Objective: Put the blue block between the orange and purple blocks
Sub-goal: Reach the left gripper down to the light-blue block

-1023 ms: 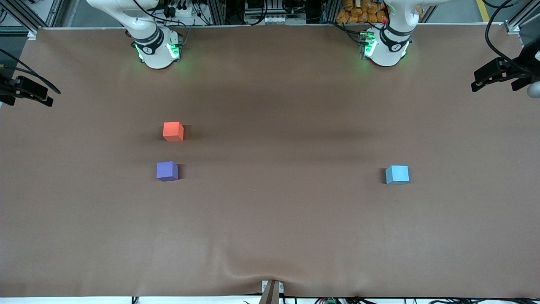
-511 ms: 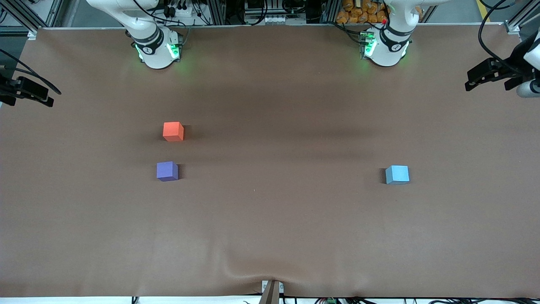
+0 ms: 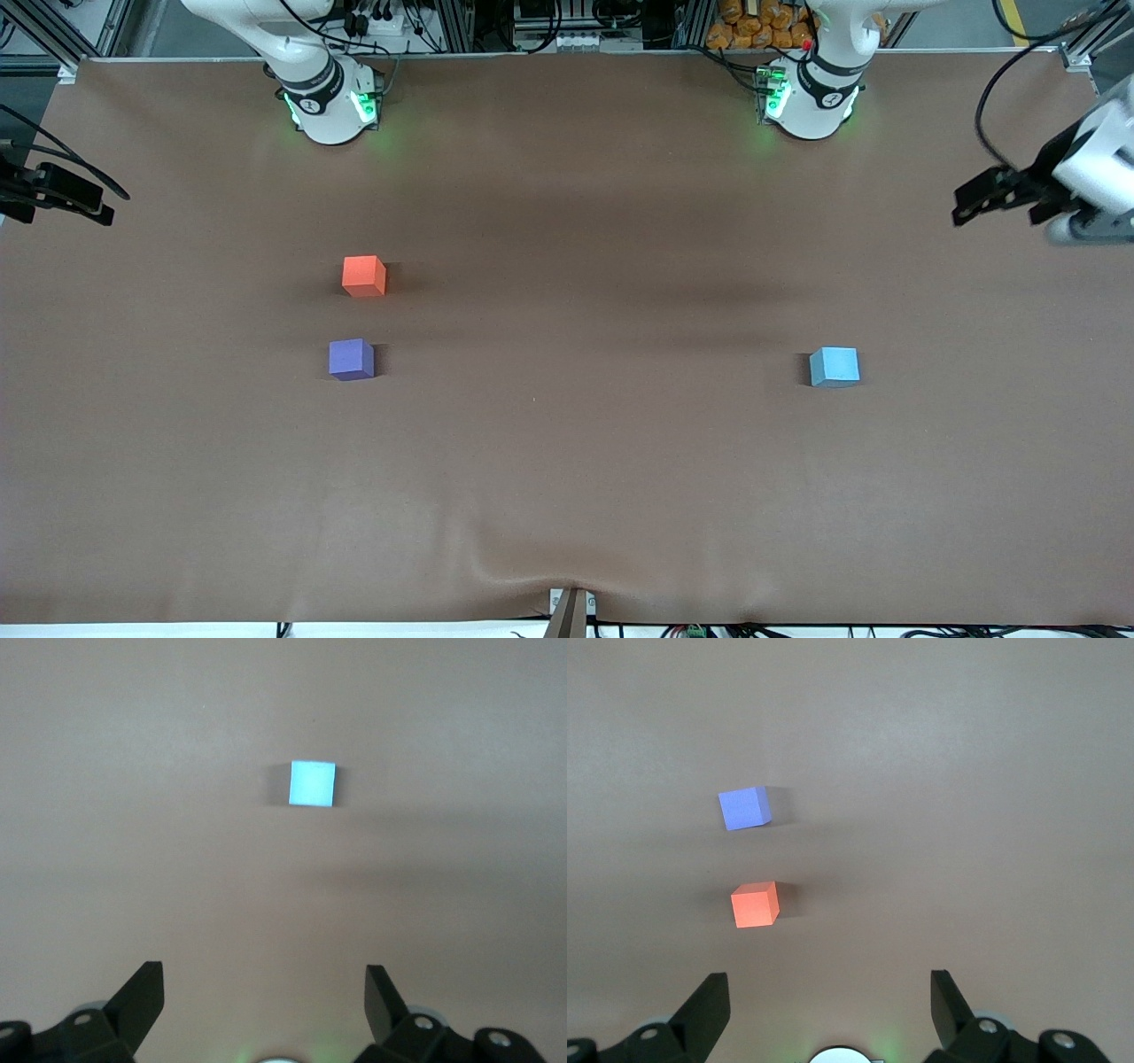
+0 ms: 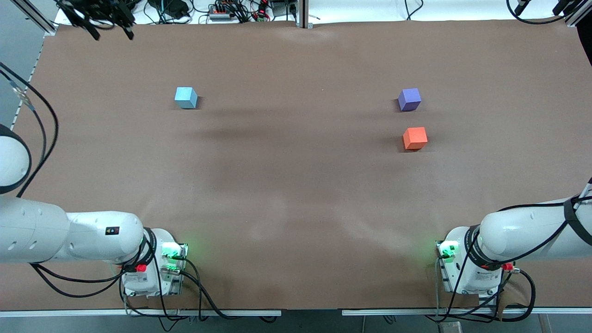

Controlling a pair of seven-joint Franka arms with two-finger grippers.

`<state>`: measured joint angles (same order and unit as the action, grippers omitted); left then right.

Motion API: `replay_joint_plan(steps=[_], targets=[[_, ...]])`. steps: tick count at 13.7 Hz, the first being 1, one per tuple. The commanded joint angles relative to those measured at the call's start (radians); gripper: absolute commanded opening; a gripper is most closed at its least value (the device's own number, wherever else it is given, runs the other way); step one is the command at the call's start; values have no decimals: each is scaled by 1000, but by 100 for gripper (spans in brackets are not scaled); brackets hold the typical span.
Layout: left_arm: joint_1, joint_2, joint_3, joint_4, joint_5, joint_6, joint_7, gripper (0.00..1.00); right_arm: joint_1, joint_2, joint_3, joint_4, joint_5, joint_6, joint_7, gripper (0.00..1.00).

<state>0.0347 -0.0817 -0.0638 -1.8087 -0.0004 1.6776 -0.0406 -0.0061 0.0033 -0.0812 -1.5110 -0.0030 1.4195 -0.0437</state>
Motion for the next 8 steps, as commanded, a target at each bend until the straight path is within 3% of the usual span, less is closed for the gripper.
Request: replay_joint_plan(steps=[1,3,8], targets=[[27,-23,-11,-202,-4,233,-16,100,-20,0,14,3,11,-10,11,100],[27,41,-11,-283,-4,385,-16,100,-20,3,14,3,11,-10,11,100],[1,253,-22,-296,-7,559,-15,100,-22,6,14,3,11,-10,11,100]])
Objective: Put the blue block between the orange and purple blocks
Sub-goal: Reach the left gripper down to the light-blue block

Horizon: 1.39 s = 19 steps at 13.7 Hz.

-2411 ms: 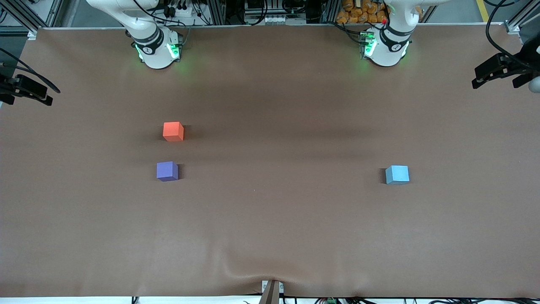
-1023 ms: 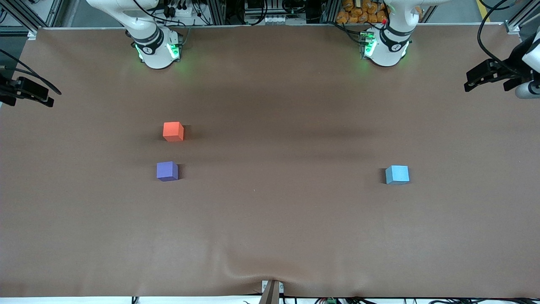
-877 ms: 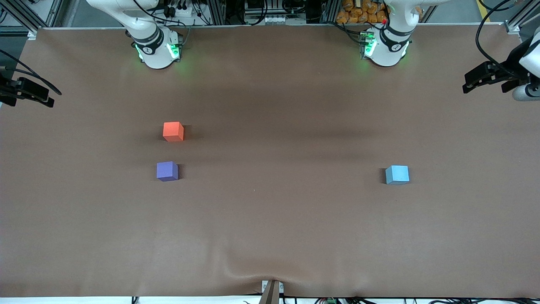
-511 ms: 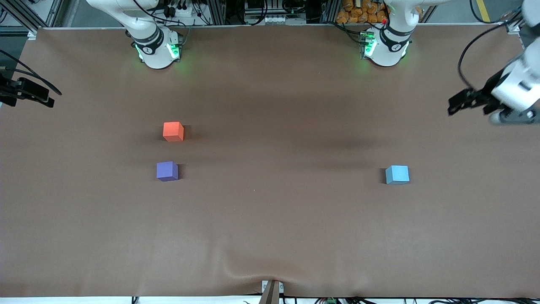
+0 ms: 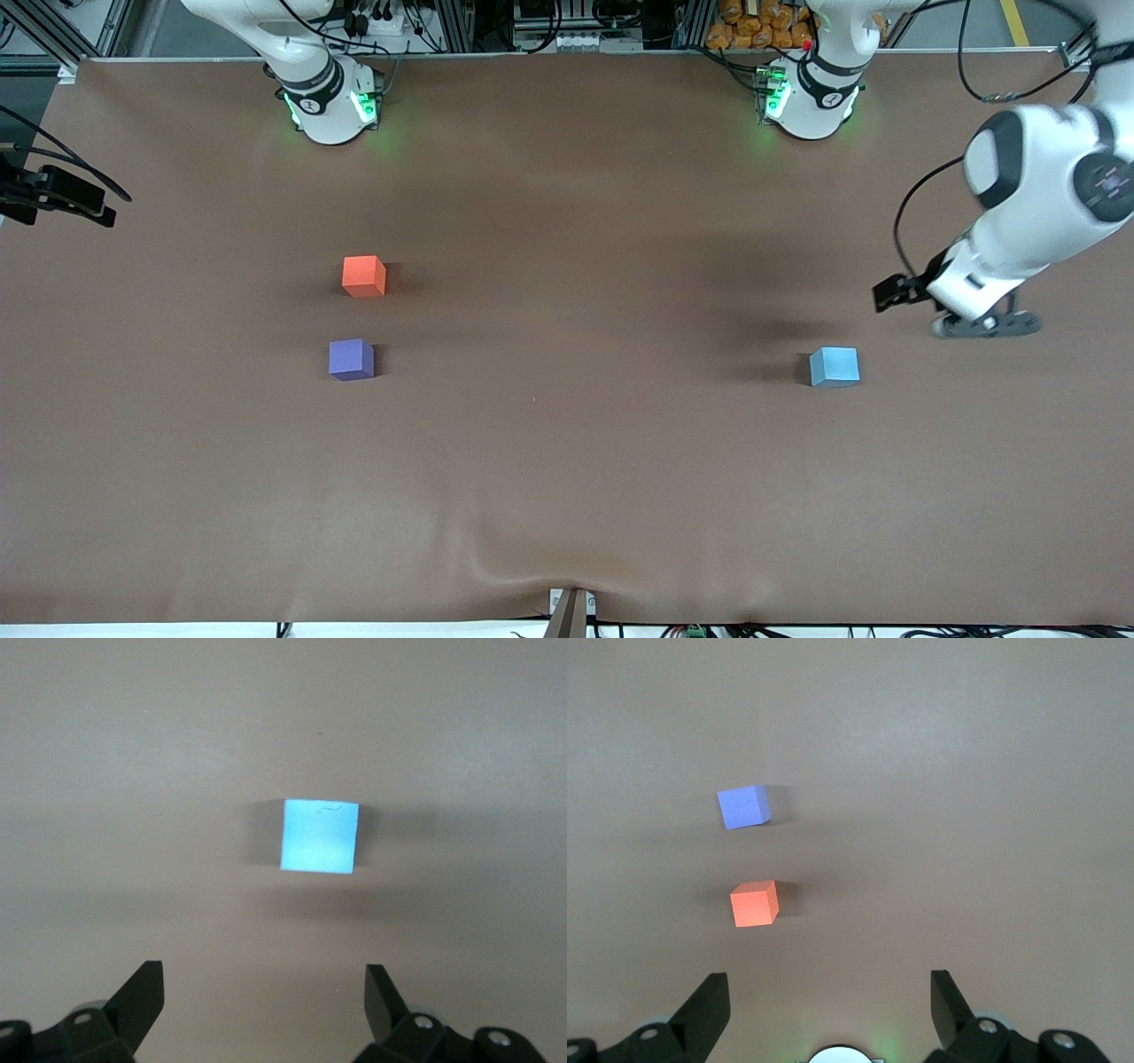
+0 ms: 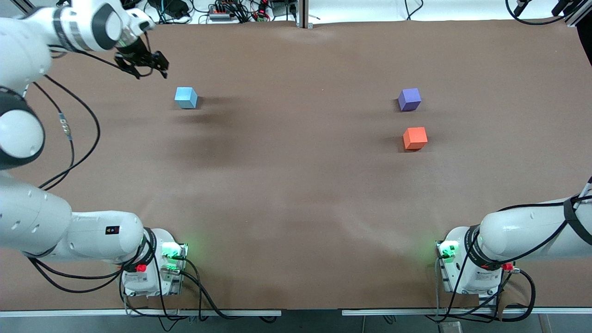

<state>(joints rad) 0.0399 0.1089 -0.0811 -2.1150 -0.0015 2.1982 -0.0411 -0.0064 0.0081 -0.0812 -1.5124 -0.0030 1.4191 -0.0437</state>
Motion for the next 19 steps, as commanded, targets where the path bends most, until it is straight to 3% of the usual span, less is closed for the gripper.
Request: replay_joint_plan(steps=[1,12,19], targets=[[-3,98,-5,10,-6,54,-13,100,-20,1,14,3,11,-11,11,100],[-12,285,-5,23,0,276,1,100,-21,1,14,-11,12,-9,11,100],[-20,339,-6,63,0,294,-5,100,-21,1,14,-11,14,-9,11,100]])
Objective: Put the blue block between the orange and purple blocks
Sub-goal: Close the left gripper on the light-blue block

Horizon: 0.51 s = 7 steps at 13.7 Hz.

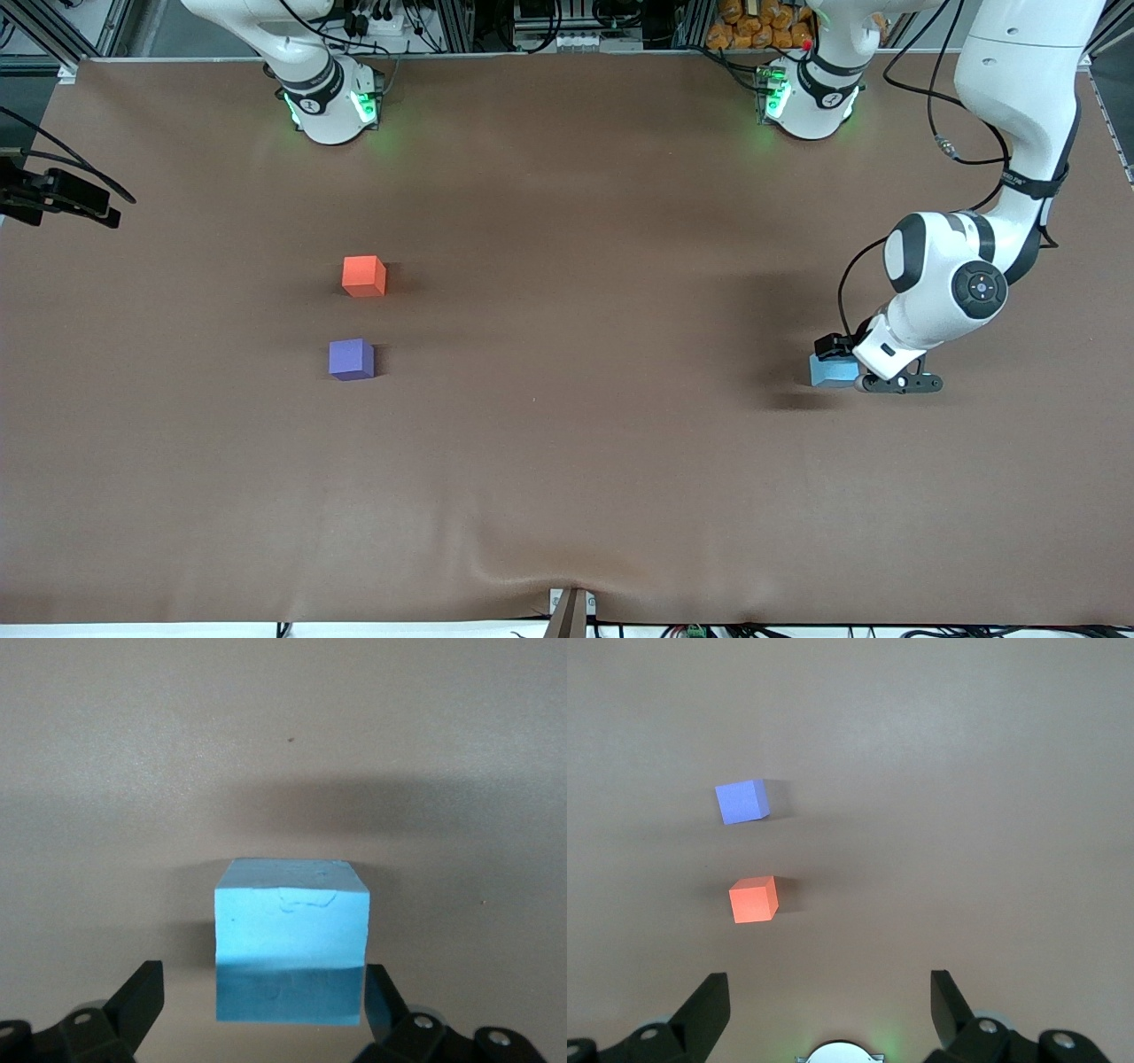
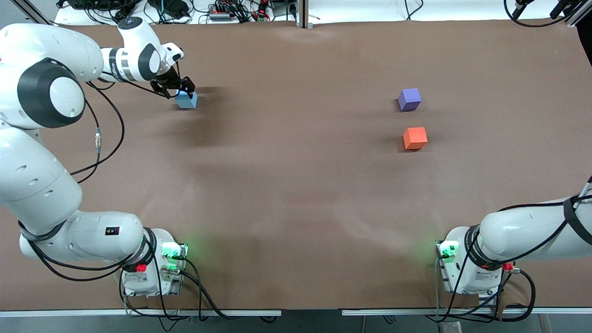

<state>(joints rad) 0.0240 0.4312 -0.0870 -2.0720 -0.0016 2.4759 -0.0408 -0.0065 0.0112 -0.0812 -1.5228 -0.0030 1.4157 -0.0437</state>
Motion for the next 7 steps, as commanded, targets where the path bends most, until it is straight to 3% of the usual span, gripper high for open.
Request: replay_joint_plan(steps=[1,4,6,7], targets=[[-12,29,0,23,0,18,-5,98,-21,-2,14,0,15,-6,11,100],[-35,49,0,41,-1,18,-13,49,-21,-2,14,0,15,-6,11,100],[-45,50,0,41,0,18,-14,1,-21,-2,14,0,15,-6,11,100],[-61,50,0,41,0,17,-13,0,-21,-2,14,0,15,-6,11,100]])
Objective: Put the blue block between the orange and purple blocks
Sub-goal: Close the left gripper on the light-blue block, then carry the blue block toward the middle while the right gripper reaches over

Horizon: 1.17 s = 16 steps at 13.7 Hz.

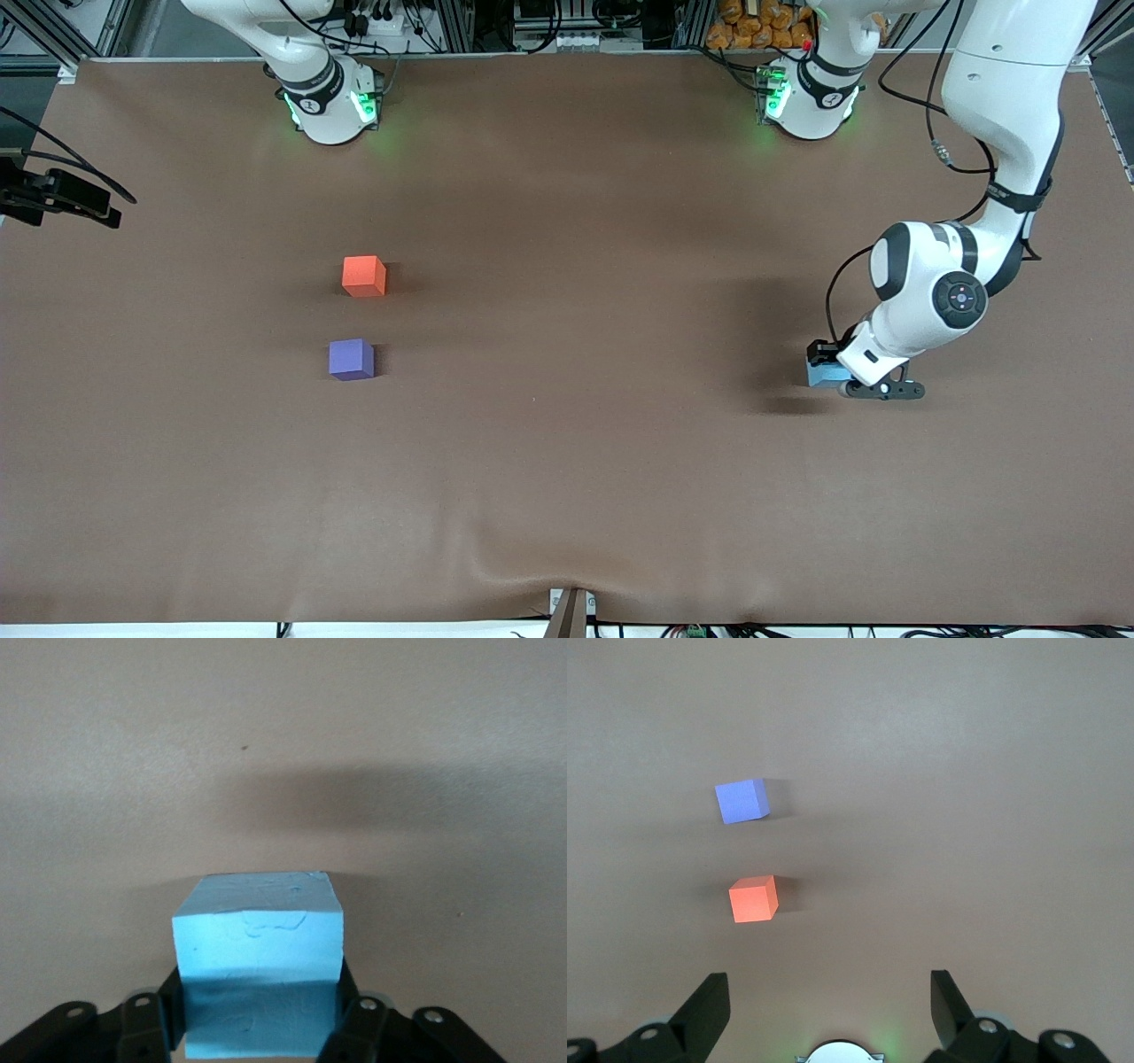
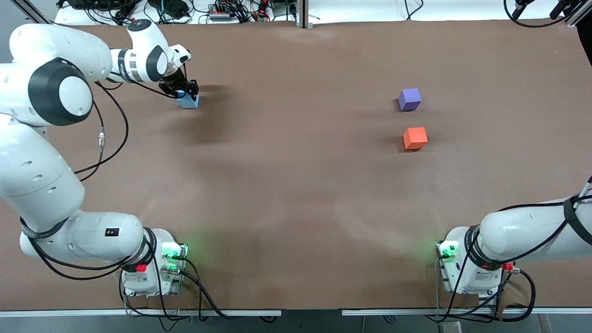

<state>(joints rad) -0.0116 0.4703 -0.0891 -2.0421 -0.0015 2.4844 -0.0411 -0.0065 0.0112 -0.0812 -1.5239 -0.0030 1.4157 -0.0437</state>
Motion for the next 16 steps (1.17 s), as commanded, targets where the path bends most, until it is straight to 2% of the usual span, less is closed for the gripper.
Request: replay_joint_plan(steps=[1,4,8,10,13,14,16], targets=[[-48,5,2,13,0,5,-6,0,-21,-2,14,1,15,-6,11,100],[-160,-2,-3,65,8,-53,-5,0,-23,-2,14,1,15,-6,11,100],[-368,25,-21,271,-9,-205,-77,0,-6,21,14,1,20,-1,15,100],[-500,111,-20,432,-14,-237,-193,0,28,47,15,1,24,23,24,100],[-658,278,-20,691,-17,-302,-209,0,129,82,15,4,24,77,27,100],[-709,321,-12,751,-15,-302,-209,0,167,95,15,4,24,95,30,100],[-807,373,18,812,-15,-300,-209,0,232,136,15,4,29,153,48,100]])
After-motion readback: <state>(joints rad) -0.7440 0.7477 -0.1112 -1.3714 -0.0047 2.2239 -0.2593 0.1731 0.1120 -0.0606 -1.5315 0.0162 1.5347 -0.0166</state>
